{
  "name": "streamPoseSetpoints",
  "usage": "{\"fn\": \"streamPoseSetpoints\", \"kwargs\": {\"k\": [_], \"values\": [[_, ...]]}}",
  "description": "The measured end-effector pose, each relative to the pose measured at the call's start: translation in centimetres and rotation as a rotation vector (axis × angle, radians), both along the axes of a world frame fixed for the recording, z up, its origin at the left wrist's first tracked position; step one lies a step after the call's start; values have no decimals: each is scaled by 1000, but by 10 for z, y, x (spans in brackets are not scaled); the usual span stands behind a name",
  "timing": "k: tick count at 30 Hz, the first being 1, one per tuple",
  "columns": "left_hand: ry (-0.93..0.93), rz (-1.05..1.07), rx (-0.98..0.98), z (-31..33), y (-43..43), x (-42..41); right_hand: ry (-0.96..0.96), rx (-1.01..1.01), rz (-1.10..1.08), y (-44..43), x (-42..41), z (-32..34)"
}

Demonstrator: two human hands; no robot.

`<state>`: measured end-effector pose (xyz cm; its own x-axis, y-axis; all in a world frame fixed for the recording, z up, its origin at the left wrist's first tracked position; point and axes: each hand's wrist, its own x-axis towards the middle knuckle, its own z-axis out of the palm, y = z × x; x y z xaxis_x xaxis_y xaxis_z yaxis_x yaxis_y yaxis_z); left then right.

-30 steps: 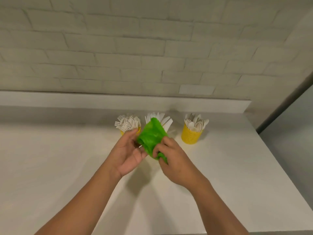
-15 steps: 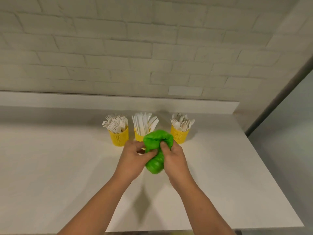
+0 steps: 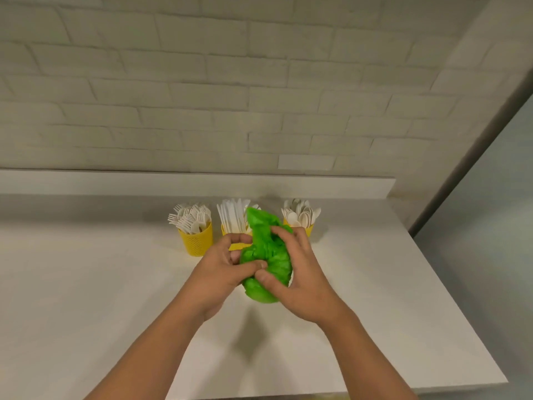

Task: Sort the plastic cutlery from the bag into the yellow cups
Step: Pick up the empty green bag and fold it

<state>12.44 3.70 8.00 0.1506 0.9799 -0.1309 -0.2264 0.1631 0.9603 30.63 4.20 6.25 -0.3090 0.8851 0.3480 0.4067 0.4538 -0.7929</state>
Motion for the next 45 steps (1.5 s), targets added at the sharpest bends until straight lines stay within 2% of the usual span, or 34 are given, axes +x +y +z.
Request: {"fn": "streamPoseSetpoints", "kwargs": {"k": [2,5,8,9,10,13,16,19,21,23,27,31,32,36,41,45], "values": [[51,-89,92,9,0,-7,-30,-131,16,0,1,7],[189,-199,223,21,5,-23,161,-341,75,-4,-5,14],[615,-107,449,28,12,-40,188,-386,93,-13,-11,19],[718,-102,524,31,13,-44,207,-418,118,-16,-11,20],[741,-154,567,34,13,-47,241,-460,142,-20,-12,24],[603,-327,518,31,11,-52,321,-459,83,-29,-22,30],[394,-172,344,18,5,-56,357,-353,-121,-37,-44,21],[7,-156,42,1,-12,-58,677,-538,-129,-53,-76,-7],[-108,-158,-103,-16,-24,-57,819,-601,-170,-68,-101,-23],[-69,-134,-141,-35,-37,-53,827,-551,-335,-86,-119,-35],[189,-165,-3,-68,-62,-39,727,-487,-664,-126,-110,-54],[285,-349,77,-80,-89,-15,1019,-502,-712,-181,-70,-65],[289,-403,65,-84,-96,-8,1059,-489,-736,-195,-62,-69],[368,-549,-1,-113,-129,26,991,-450,-985,-243,-38,-102],[413,-645,-94,-162,-174,70,993,-538,-1235,-296,-7,-157],[495,-660,-207,-211,-203,103,1070,-623,-1278,-331,27,-195]]}}
